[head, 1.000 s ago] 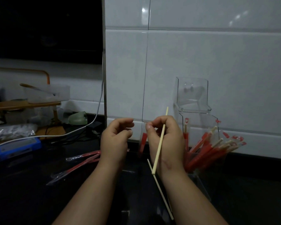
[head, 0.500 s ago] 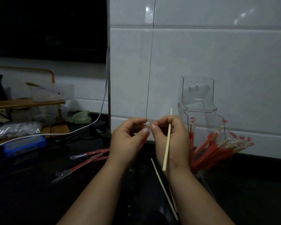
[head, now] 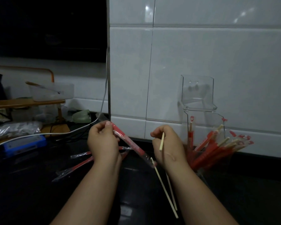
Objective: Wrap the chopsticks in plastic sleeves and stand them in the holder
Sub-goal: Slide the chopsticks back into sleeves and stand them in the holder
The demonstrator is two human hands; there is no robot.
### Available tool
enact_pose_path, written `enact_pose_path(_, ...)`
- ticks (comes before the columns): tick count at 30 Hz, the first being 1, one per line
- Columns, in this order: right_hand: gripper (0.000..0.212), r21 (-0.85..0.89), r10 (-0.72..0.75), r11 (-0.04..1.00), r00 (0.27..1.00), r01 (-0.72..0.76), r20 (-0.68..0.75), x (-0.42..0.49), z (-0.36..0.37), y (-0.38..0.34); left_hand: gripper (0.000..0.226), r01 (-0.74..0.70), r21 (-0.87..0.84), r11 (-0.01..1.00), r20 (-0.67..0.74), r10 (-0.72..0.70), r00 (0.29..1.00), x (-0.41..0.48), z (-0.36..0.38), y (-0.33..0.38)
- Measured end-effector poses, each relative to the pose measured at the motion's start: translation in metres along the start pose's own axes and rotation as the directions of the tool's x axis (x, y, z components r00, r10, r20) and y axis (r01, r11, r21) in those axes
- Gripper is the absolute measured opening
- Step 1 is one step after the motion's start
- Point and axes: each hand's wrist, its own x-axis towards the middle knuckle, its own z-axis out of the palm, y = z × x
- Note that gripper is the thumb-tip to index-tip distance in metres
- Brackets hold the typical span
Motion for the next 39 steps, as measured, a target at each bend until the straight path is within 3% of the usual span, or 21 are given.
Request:
enact_pose_path(4, 0.019, -0.098, -0.001, 0.995, 0.997, 0.009, 0.084, 0.0, -0.002, -0.002, 0.013, 0.084, -0.08, 0.993, -0.106, -0.093, 0.99, 0.005, -0.003, -0.002)
enact_pose_path(6, 0.025, -0.018, 0.027, 1.0, 0.994, -0.025, 0.109, -0.002, -0.001, -0.003, 0.015, 0.081, -0.1, 0.992, -0.158, -0.096, 0.983, 0.007, -0.004, -0.001)
enact_pose_path(10, 0.01, 0.183, 0.159, 0.963, 0.963, -0.2, 0.218, -0.001, -0.003, -0.006, 0.008, 0.063, -0.09, 0.994, -0.248, -0.084, 0.965, 0.011, -0.006, -0.001)
enact_pose_path(16, 0.019, 0.296, 0.176, 0.92, 0.947, -0.256, 0.27, -0.002, -0.006, -0.011, 0.007, 0.07, -0.071, 0.995, -0.254, -0.086, 0.963, 0.01, -0.006, 0.0)
enact_pose_path(21, 0.022, 0.401, 0.125, 0.899, 0.981, -0.175, 0.148, 0.0, -0.004, -0.011, 0.022, 0.154, -0.118, 0.981, -0.163, -0.172, 0.972, 0.004, -0.002, 0.001)
enact_pose_path(23, 0.021, 0.412, 0.093, 0.904, 0.992, -0.118, 0.08, 0.002, -0.005, -0.009, 0.028, 0.094, 0.028, 0.995, -0.166, -0.089, 0.982, 0.0, -0.003, 0.004)
enact_pose_path(25, 0.019, 0.41, 0.073, 0.908, 0.996, -0.085, 0.043, 0.002, -0.005, -0.007, 0.034, -0.154, 0.26, 0.953, -0.019, 0.165, 0.986, -0.002, -0.006, 0.006)
enact_pose_path(27, 0.017, 0.398, 0.052, 0.916, 0.998, -0.056, 0.021, 0.001, -0.003, -0.007, 0.043, -0.455, 0.37, 0.81, 0.249, 0.385, 0.889, -0.009, -0.006, 0.007)
enact_pose_path(29, 0.015, 0.394, 0.035, 0.918, 0.999, -0.033, 0.0, 0.002, -0.002, -0.007, 0.044, -0.705, 0.405, 0.583, 0.469, 0.529, 0.707, -0.014, -0.005, 0.003)
enact_pose_path(31, 0.015, 0.398, 0.024, 0.917, 1.0, -0.019, -0.008, 0.002, -0.001, -0.007, 0.04, -0.857, 0.395, 0.331, 0.624, 0.588, 0.514, -0.017, -0.003, -0.004)
enact_pose_path(32, 0.016, 0.397, 0.019, 0.918, 1.0, -0.014, -0.008, 0.002, -0.001, -0.005, 0.037, -0.89, 0.378, 0.253, 0.671, 0.588, 0.452, -0.017, -0.002, -0.008)
enact_pose_path(34, 0.017, 0.396, 0.008, 0.918, 1.0, -0.001, -0.016, 0.001, -0.002, -0.003, 0.027, -0.917, 0.349, 0.196, 0.707, 0.587, 0.394, -0.015, -0.001, -0.011)
enact_pose_path(36, 0.017, 0.399, 0.001, 0.917, 1.0, 0.009, -0.025, 0.001, -0.002, -0.005, 0.016, -0.924, 0.324, 0.202, 0.703, 0.603, 0.378, -0.015, -0.001, -0.011)
enact_pose_path(39, 0.019, 0.487, 0.024, 0.874, 0.999, -0.004, -0.035, 0.001, -0.001, -0.012, 0.008, -0.911, 0.311, 0.27, 0.651, 0.638, 0.411, -0.017, -0.001, -0.008)
